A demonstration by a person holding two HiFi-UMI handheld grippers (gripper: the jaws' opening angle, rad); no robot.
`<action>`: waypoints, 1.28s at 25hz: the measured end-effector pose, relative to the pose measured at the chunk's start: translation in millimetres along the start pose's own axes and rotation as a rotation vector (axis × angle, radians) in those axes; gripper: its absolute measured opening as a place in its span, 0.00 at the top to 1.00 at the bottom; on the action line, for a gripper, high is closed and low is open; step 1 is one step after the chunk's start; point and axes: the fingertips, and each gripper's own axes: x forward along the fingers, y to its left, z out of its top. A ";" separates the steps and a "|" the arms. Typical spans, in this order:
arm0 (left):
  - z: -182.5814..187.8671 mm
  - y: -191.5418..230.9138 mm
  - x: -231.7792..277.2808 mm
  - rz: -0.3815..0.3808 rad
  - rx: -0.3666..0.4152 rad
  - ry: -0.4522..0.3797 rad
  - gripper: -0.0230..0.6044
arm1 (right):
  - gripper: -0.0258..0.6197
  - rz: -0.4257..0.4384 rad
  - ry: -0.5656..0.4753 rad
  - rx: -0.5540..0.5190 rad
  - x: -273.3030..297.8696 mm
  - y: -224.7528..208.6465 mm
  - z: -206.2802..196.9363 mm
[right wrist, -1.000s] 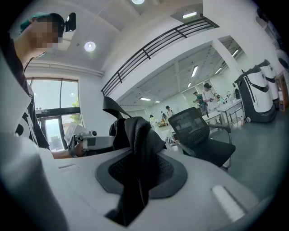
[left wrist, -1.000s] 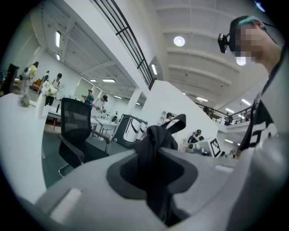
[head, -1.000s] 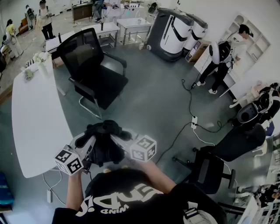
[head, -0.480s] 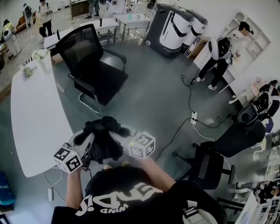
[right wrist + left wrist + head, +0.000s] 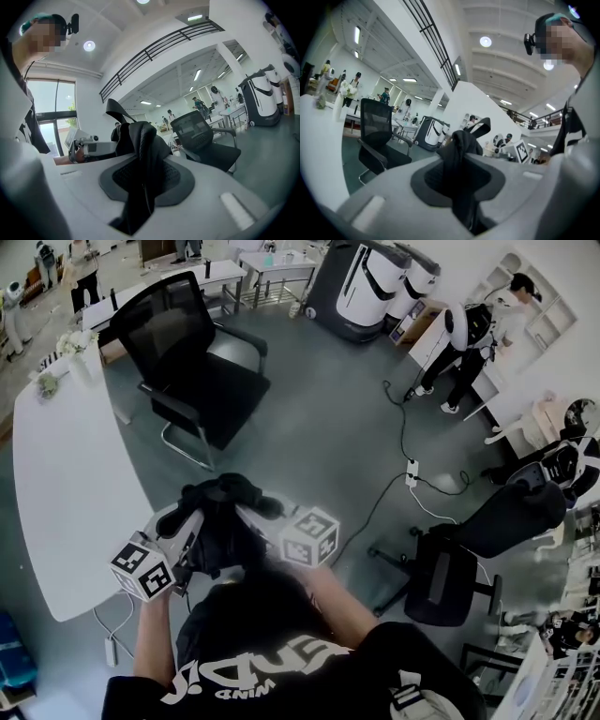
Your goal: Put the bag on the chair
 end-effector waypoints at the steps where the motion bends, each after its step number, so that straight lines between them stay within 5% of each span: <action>1: -0.4 4.9 0.8 -0.005 -0.001 0.004 0.86 | 0.85 -0.008 0.000 0.003 4.0 -1.7 -1.0; 15: 32.0 80.7 53.1 -0.020 -0.001 -0.011 0.85 | 0.85 -0.032 -0.006 0.017 62.9 -68.3 31.6; 32: 107.0 192.8 196.6 0.037 -0.013 -0.031 0.85 | 0.85 0.023 0.016 0.030 142.1 -228.4 122.9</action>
